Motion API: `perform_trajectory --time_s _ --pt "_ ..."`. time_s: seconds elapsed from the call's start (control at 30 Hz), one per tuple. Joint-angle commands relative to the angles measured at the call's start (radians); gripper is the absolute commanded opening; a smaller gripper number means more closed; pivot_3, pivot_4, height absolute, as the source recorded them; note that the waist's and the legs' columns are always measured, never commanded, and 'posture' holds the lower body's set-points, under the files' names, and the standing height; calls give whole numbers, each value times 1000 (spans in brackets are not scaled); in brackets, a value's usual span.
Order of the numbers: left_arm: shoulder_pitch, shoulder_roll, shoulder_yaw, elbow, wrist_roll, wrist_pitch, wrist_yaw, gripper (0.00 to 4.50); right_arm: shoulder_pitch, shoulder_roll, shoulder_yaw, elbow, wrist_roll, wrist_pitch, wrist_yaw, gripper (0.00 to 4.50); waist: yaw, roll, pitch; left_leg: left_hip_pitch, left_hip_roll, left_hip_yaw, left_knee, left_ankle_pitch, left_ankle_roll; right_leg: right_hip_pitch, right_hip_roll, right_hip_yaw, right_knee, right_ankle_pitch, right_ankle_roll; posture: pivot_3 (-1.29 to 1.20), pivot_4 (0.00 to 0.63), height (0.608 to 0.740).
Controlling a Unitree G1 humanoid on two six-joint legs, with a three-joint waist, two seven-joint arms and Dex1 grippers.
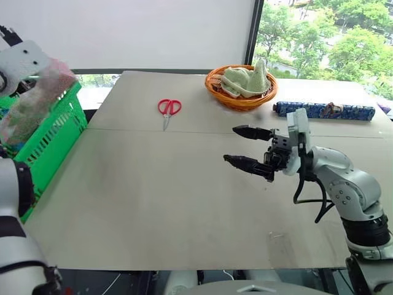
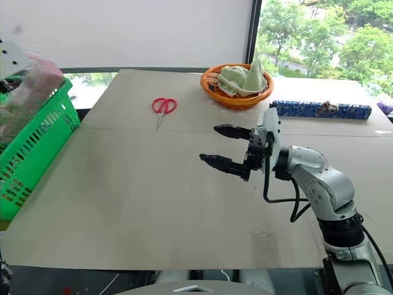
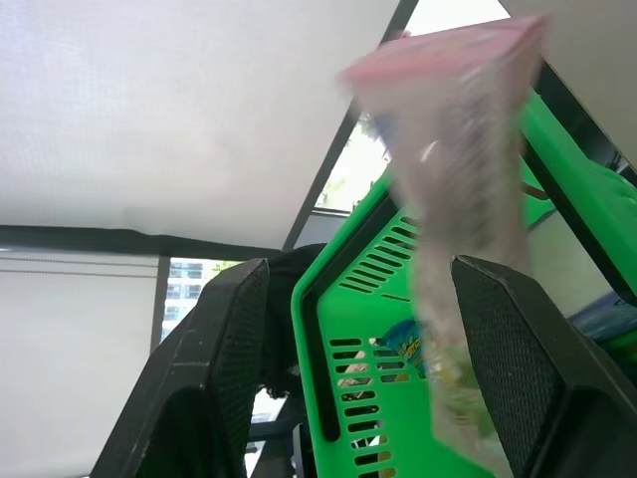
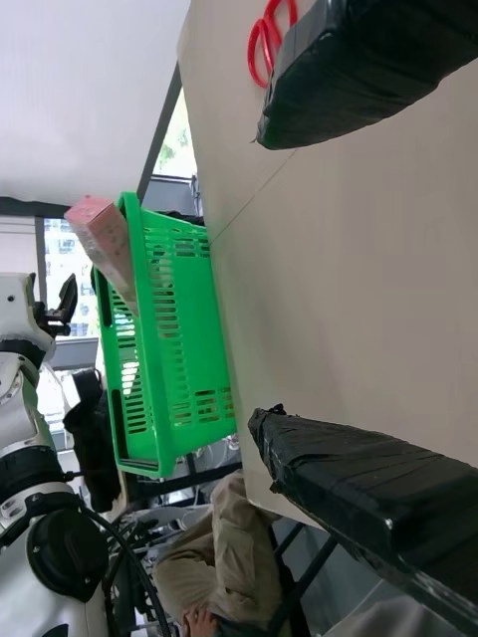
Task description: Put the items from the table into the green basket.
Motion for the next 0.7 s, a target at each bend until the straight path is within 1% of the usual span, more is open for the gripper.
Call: perform_trajectory --time_s 0.03,0.1,0.17,0.23,0.27,0.3,0.33,0.37,0.4,0.43,0.5,0.57,0.63,0.7 --pt "-17 31 37 -38 -22 20 29 3003 3 -14 -42 -30 7 -19 1 4500 -1 0 0 0 0 0 0 0 0 0 0 0 0 0 0 -46 0 740" --pt "-25 15 74 -56 -68 9 4 3003 9 -18 -43 -28 4 -23 4 4500 0 0 0 0 0 0 0 0 0 0 0 0 0 0 0 -48 0 740" --pt "-22 -27 150 -87 -170 -10 -55 3003 14 -22 -46 -23 1 -29 6 4500 3 0 0 0 0 0 0 0 0 0 0 0 0 0 0 -54 0 740" --pt "28 -91 247 -162 -326 -30 -200 3003 22 -24 -54 -17 -3 -34 5 4500 9 0 -1 0 0 -1 1 0 0 0 -1 -2 0 0 0 -54 0 740" --pt "96 -125 293 -257 -423 2 -305 3003 34 -29 -61 -13 -9 -41 7 4500 11 3 -2 0 0 -3 2 0 0 1 -2 -4 -1 0 0 -67 0 740" --pt "199 -168 346 -410 -550 76 -404 3003 57 -39 -72 -3 -23 -55 15 4500 10 5 -4 0 -1 -3 2 0 0 3 -3 -5 -1 0 0 -79 0 740" --pt "302 -212 398 -572 -671 179 -461 3003 82 -50 -82 11 -42 -75 20 4500 9 10 -7 1 -2 -4 2 0 0 3 -4 -5 -1 0 0 -79 0 740" --pt "424 -266 451 -753 -795 326 -471 3003 116 -62 -96 32 -72 -103 19 4500 5 15 -10 1 -3 -4 2 -1 1 6 -5 -5 -1 0 0 -84 0 740" --pt "549 -310 479 -916 -878 446 -458 3003 148 -69 -111 52 -93 -129 15 4500 -1 18 -13 3 -3 -4 3 -1 2 8 -7 -5 -1 0 0 -84 0 740" --pt "655 -341 492 -1049 -928 536 -435 3003 175 -72 -126 68 -104 -146 9 4500 -12 19 -13 4 -4 -4 3 -2 3 9 -8 -5 -1 0 0 -94 0 740" --pt "936 -412 463 -1324 -999 658 -384 3003 255 -74 -157 115 -163 -225 -6 4500 -42 21 -15 3 -4 -3 3 -2 3 8 -7 -4 -1 0 0 -98 0 740" --pt "1148 -457 399 -1486 -962 666 -326 3003 339 -81 -167 158 -238 -312 -9 4500 -63 24 -16 7 -4 -1 -1 -2 3 9 -7 -1 0 0 0 -105 0 740" --pt "1281 -508 362 -1549 -931 653 -269 3003 413 -88 -166 197 -306 -388 -10 4500 -63 24 -16 11 -4 0 -7 -2 2 10 -6 1 -1 0 0 -105 0 740" --pt "1382 -544 330 -1562 -903 615 -235 3003 477 -90 -167 224 -351 -450 -7 4500 -49 27 -16 17 -4 0 -11 -1 2 13 -5 2 -1 -1 -1 -115 0 740"
